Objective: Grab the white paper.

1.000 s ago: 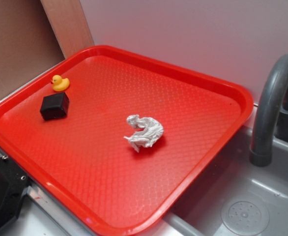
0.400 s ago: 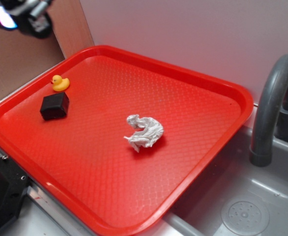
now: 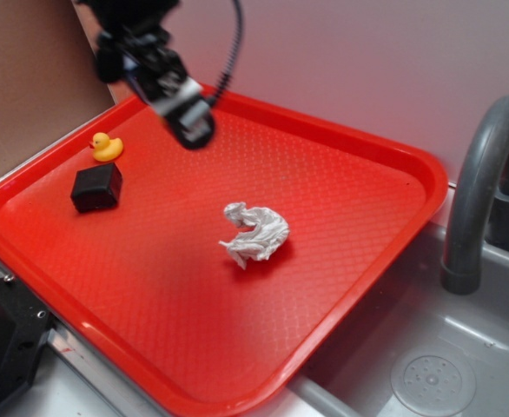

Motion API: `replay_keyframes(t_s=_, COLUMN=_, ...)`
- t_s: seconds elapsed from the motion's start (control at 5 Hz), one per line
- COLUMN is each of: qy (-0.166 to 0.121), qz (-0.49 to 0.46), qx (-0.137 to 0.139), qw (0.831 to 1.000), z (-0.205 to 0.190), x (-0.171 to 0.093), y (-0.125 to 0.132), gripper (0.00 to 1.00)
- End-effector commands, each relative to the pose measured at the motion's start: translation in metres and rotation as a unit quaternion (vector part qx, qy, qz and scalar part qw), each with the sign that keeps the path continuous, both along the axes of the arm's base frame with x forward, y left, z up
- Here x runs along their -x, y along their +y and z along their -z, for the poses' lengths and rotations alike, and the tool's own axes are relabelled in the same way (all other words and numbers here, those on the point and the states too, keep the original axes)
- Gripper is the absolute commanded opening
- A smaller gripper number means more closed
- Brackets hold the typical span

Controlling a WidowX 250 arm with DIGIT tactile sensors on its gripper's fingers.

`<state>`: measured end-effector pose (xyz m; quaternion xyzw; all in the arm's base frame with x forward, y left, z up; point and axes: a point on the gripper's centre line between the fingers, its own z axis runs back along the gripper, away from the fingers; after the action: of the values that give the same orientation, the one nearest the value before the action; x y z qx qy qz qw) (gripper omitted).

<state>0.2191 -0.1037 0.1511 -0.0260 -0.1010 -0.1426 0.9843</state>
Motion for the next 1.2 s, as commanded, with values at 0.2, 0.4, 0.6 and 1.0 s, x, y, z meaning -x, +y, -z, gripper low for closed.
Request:
replay_keyframes(t_s=0.2, qy=0.003, qz=0.066, qx=0.020, qw=0.998, z=0.063, x=-0.037, y=-0.025, gripper=1.00)
replay_keyframes(t_s=0.4, qy=0.015, qz=0.104, qx=-0.017, qw=0.994, z=0.091, x=-0.031, y=-0.019, gripper=1.00)
replay_keyframes(t_s=0.6, qy=0.023, qz=0.165, qx=-0.030, qw=0.986, z=0.106, x=-0.022, y=-0.020, gripper=1.00)
replay_keyframes(t_s=1.0, qy=0.038, qz=0.162, qx=-0.030, qw=0.986, z=0.121, x=-0.017, y=-0.035, gripper=0.00)
